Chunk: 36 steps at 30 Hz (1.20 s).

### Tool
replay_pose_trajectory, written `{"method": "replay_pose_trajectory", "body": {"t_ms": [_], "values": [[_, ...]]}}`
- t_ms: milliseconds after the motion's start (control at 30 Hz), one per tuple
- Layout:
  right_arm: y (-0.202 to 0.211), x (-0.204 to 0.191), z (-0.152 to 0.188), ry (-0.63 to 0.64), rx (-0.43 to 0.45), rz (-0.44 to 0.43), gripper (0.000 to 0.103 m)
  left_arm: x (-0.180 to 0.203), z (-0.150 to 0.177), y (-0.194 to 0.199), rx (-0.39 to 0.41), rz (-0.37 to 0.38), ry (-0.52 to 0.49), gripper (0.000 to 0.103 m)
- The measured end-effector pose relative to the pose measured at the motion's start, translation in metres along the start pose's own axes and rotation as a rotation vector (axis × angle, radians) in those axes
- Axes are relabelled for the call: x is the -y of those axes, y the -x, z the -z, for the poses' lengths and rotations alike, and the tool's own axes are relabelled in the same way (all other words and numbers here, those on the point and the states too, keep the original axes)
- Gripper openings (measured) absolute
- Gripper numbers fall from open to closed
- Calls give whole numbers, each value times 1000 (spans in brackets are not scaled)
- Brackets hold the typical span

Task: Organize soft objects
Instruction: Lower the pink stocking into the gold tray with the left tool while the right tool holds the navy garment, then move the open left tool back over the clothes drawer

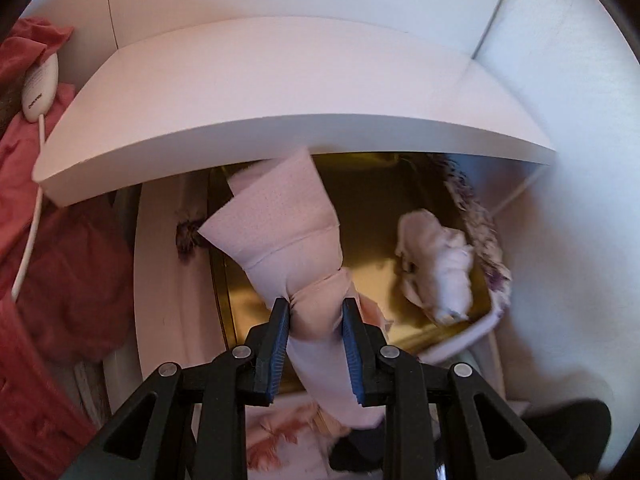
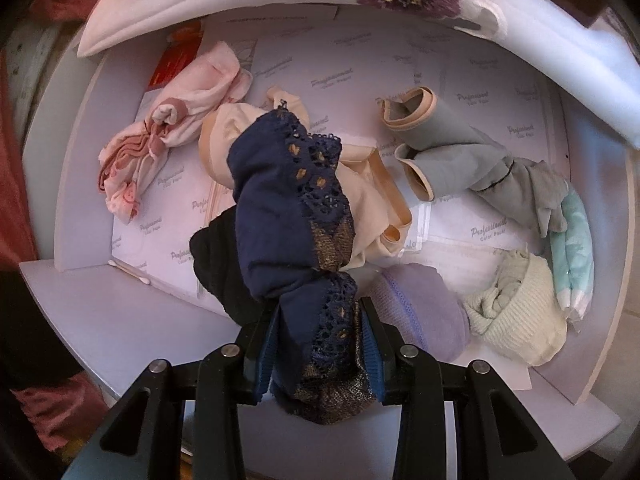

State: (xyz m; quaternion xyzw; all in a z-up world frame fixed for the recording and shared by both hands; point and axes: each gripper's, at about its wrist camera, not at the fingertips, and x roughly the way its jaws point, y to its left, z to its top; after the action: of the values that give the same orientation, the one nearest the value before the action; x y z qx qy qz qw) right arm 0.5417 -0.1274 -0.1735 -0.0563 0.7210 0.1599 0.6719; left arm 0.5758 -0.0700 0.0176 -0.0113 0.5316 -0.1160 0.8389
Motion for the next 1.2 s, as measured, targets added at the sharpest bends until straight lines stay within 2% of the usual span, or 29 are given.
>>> {"method": "replay_pose_trajectory", "body": {"t_ms": [267,333,433,633,833,967,1200], "values": [[-3,-7,1,7,-1,6,38,4,-6,-37,56,-161,1,22],[-4,-5,0,8,-2,5,38,4,-7,-42,90,-200,-14,22],[-5,-5,0,14,-3,8,38,6,-10,-55,83,-235,-53,22],[-7,-6,0,18,-4,11,38,-11,0,-56,79,-172,26,33],[-9,-7,0,26,-2,18,38,-25,19,-37,100,-131,118,36],[-10,-8,1,30,2,22,38,-36,34,-21,117,-122,202,36],[-11,-8,2,31,3,22,38,-43,65,6,147,-121,290,36]]}}
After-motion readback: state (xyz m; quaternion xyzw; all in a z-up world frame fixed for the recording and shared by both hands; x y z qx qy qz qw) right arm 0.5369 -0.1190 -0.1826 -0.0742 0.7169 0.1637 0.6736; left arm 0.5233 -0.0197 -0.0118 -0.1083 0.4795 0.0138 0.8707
